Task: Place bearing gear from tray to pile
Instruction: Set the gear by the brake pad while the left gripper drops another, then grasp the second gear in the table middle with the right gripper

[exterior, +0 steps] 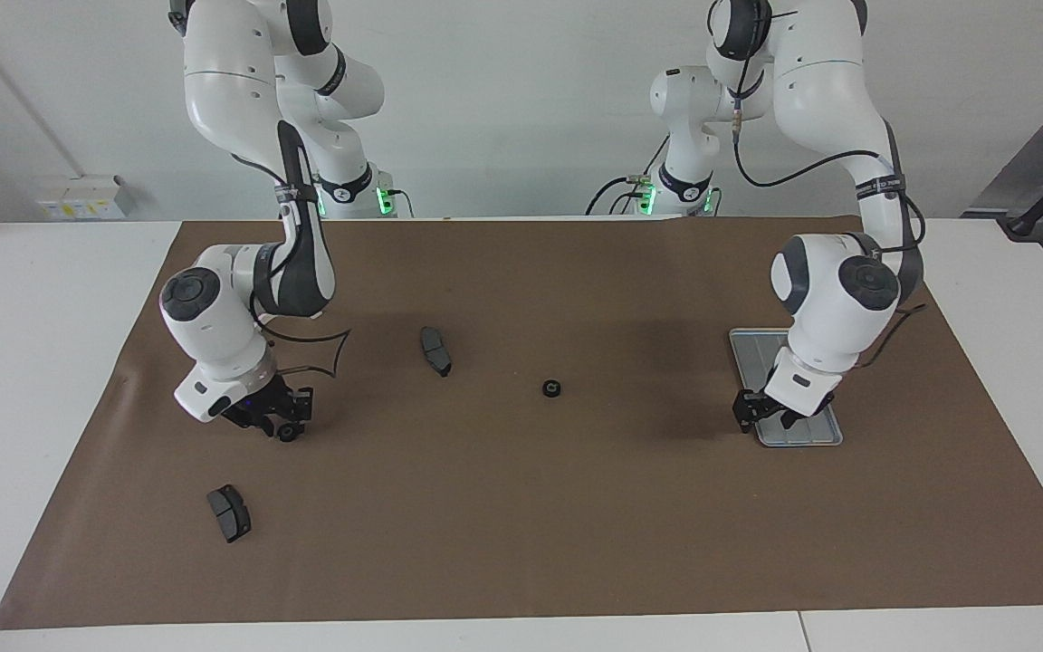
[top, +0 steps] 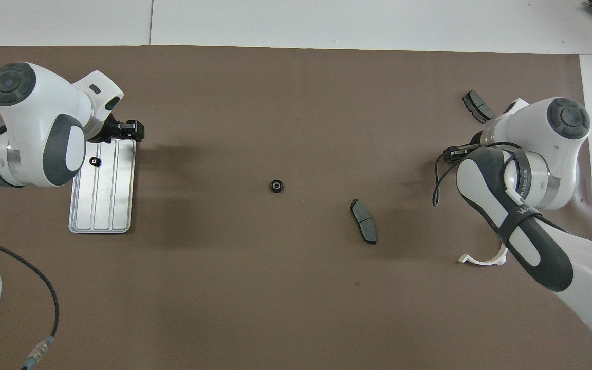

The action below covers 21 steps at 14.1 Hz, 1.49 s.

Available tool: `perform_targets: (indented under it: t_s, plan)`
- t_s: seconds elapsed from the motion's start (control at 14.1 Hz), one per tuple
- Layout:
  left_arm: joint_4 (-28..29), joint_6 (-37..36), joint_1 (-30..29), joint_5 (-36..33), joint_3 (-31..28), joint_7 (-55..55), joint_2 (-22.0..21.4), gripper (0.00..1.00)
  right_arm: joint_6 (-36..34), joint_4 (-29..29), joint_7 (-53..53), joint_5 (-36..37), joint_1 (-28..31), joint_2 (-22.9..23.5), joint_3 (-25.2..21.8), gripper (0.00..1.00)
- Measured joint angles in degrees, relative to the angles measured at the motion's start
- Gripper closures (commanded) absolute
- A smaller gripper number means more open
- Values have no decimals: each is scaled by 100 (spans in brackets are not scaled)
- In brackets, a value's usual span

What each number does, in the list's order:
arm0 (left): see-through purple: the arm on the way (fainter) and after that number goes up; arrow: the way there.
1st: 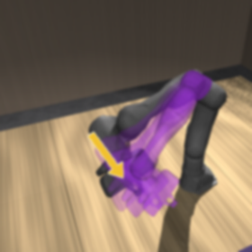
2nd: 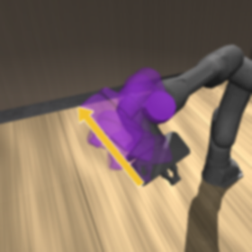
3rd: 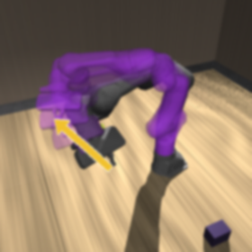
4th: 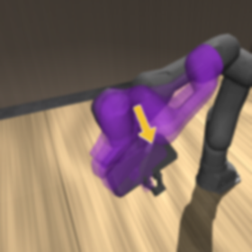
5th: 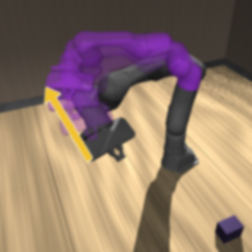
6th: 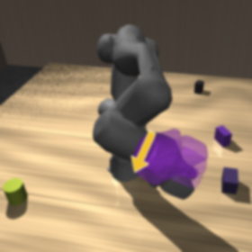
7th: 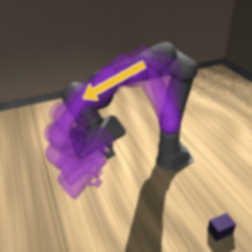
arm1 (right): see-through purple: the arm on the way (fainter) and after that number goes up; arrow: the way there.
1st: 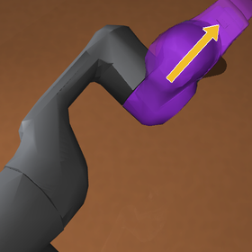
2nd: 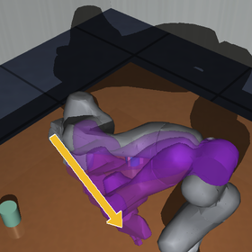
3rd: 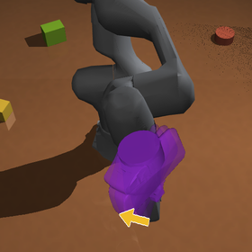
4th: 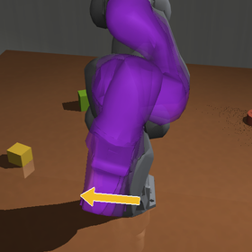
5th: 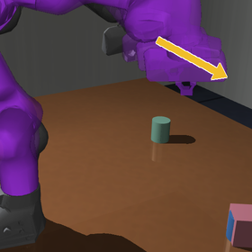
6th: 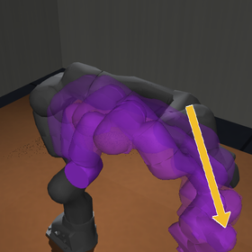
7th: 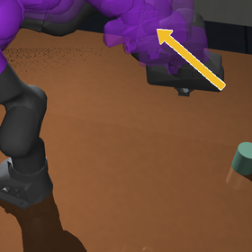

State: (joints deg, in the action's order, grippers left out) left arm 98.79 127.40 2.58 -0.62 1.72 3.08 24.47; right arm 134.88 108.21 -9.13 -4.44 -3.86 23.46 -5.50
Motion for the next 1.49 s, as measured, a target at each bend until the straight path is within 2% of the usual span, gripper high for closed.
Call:
perform_targets:
  t_s: [0.36, 0.57, 0.78, 1.0, 1.28, 1.49]
  plan:
    - [133, -10, -495, -7, 0, -1057, -1, 30, 13, -23, 0, -44, -29, -48, 32, 0]
    - [377, 102, -603, -7, 2, -1209, -32, 31, -96, -48, 313, -78, -282, -347, 69, 0]
    - [730, 400, -666, -8, 3, -1211, -99, 32, -463, -156, 1177, -75, -837, -637, 77, 0]
    - [929, 460, -689, -8, 2, -1213, -191, 39, -804, -410, 2053, -72, -1457, -687, 87, 0]
    - [993, 464, -690, -9, 2, -1213, -223, 52, -802, -456, 3022, -61, -2331, -683, 106, 0]
    - [995, 474, -690, -9, 2, -1213, -238, 53, -715, -476, 3532, -61, -2797, -649, 112, 0]
